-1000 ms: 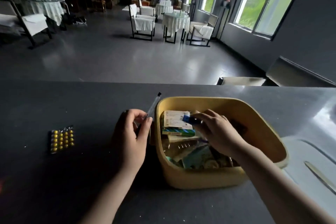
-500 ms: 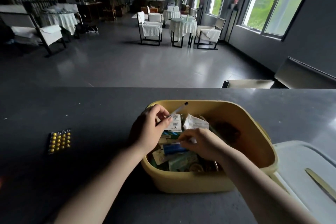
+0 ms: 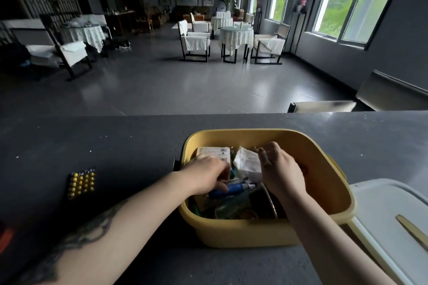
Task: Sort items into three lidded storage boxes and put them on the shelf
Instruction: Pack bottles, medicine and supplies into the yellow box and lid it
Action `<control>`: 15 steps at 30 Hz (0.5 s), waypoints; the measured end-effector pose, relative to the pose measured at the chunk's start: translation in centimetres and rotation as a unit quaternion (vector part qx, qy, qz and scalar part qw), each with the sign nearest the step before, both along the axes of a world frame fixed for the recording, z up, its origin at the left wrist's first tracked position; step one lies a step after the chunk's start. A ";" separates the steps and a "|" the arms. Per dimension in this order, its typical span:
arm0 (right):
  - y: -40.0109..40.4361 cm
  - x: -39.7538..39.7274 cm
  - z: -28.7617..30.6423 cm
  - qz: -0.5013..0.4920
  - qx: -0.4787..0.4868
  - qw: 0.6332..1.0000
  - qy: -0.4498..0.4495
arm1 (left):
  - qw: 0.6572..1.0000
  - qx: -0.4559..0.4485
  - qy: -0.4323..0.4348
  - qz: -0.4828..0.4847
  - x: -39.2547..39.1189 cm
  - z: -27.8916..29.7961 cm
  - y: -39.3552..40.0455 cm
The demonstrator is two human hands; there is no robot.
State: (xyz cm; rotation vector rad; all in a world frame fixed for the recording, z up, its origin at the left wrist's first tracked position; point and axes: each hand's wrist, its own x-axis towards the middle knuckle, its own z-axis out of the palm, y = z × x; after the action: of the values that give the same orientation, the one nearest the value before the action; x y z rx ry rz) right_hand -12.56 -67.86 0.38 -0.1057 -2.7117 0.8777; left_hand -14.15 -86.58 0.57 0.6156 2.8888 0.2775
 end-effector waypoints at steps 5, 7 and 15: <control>0.6 0.2 -0.2 0.022 -0.009 1.000 0.010 | 0.940 0.181 0.266 0.110 1.6 0.2 -0.5; 0.9 0.3 -0.2 0.027 0.011 0.999 0.032 | 0.862 0.319 0.327 0.220 3.3 0.1 -2.2; -8.4 1.9 0.8 0.058 0.102 0.985 0.130 | 0.781 0.251 0.343 0.457 10.1 -4.4 -18.4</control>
State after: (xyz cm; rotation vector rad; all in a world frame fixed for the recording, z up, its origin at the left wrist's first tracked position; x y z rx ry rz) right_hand -10.63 -76.28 1.16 0.1977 -2.5612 0.5899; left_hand -4.00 -105.02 -3.87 -0.9467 3.5658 1.1846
